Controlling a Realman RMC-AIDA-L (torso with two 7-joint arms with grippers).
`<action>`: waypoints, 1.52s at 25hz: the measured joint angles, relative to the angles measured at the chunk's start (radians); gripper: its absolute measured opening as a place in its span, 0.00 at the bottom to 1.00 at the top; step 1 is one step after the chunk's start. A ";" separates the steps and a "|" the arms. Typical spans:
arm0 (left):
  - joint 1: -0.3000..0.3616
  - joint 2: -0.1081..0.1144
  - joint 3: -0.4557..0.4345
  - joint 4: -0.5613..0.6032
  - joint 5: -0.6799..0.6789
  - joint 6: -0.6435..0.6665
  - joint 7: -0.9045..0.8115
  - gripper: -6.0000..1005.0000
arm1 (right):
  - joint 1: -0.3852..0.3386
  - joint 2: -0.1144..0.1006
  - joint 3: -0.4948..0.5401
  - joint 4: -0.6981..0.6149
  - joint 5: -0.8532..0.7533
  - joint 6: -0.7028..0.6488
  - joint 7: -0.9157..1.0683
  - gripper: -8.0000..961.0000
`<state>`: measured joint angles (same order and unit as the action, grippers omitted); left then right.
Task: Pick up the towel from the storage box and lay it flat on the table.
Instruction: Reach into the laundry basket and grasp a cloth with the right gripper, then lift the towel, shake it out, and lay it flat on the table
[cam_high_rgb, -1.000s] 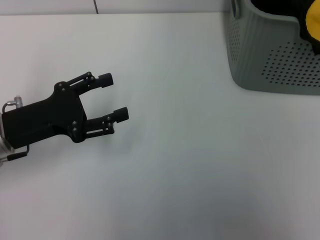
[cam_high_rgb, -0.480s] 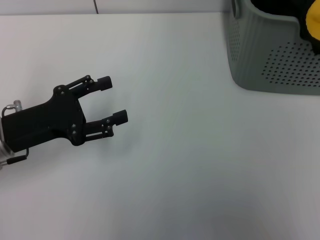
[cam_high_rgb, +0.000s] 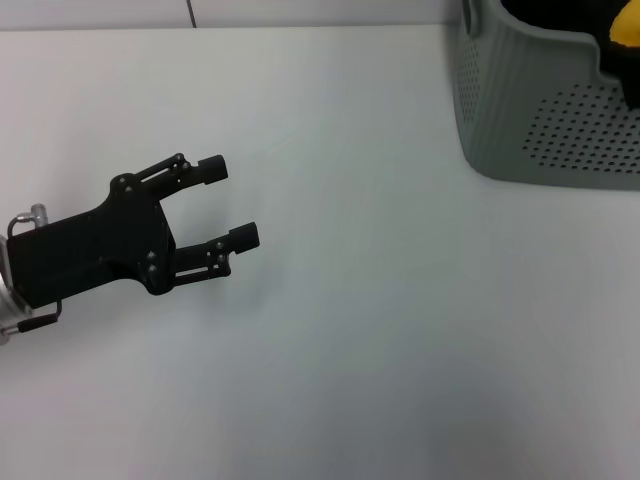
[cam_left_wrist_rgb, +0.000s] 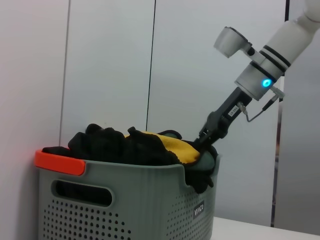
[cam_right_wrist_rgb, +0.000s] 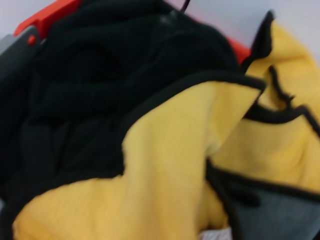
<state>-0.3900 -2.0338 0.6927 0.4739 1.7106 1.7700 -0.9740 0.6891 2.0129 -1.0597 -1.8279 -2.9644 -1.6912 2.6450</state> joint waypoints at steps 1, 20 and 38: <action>0.001 0.000 0.000 0.000 0.000 0.000 0.000 0.84 | -0.014 0.000 0.003 -0.013 0.017 0.023 -0.007 0.27; 0.022 -0.003 -0.007 0.000 -0.027 0.001 0.000 0.84 | -0.293 0.001 0.245 0.079 1.433 0.380 -0.668 0.01; 0.044 0.032 -0.007 0.000 -0.356 0.184 -0.050 0.84 | -0.098 -0.163 0.371 0.739 1.970 -0.196 -0.814 0.03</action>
<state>-0.3463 -2.0014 0.6856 0.4744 1.3548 1.9541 -1.0241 0.5915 1.8495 -0.6890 -1.0888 -0.9941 -1.8870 1.8307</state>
